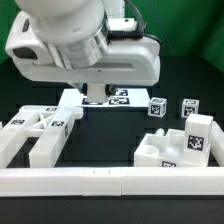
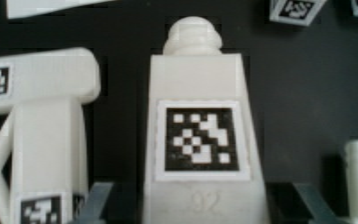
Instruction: Assemble chair
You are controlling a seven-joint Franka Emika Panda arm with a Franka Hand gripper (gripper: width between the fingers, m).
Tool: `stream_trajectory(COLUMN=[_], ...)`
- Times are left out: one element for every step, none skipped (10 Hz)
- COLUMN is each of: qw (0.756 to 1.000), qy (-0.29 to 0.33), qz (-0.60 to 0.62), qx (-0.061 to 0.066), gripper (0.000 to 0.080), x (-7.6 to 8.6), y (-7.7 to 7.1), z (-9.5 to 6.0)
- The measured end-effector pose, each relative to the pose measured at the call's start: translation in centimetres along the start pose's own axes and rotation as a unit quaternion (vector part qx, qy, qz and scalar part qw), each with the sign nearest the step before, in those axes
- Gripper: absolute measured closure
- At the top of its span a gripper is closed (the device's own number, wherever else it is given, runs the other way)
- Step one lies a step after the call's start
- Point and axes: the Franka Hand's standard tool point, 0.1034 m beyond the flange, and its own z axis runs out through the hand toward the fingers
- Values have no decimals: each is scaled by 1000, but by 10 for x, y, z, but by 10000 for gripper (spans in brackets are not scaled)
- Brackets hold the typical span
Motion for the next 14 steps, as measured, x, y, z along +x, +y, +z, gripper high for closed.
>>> stream_trajectory(qw=[999,997,992,985,980,975,964,953,946,926,917,897,883,888], qy=[46,71,125,174,200,220,267,304,324,376,398,441,469,460], qz=[-4,-6,-11,-15,-14,-14,-14,-14,-16,-24,-28,-28,-23,-28], qx=[2,4,4,4,4,4,2,0,-2,-6,-9,-8,-6,-10], gripper=[509,509,509,509,509,509,509,509,509,509,509,509,509,509], x=[7,10,20,20,19,22,29,30,32,41,44,48,48,47], y=[-5,-7,-10,-13,-12,-11,-12,-12,-14,-23,-29,-38,-46,-45], z=[-16,-27,-40,-43,-40,-41,-47,-48,-53,-70,-73,-80,-79,-74])
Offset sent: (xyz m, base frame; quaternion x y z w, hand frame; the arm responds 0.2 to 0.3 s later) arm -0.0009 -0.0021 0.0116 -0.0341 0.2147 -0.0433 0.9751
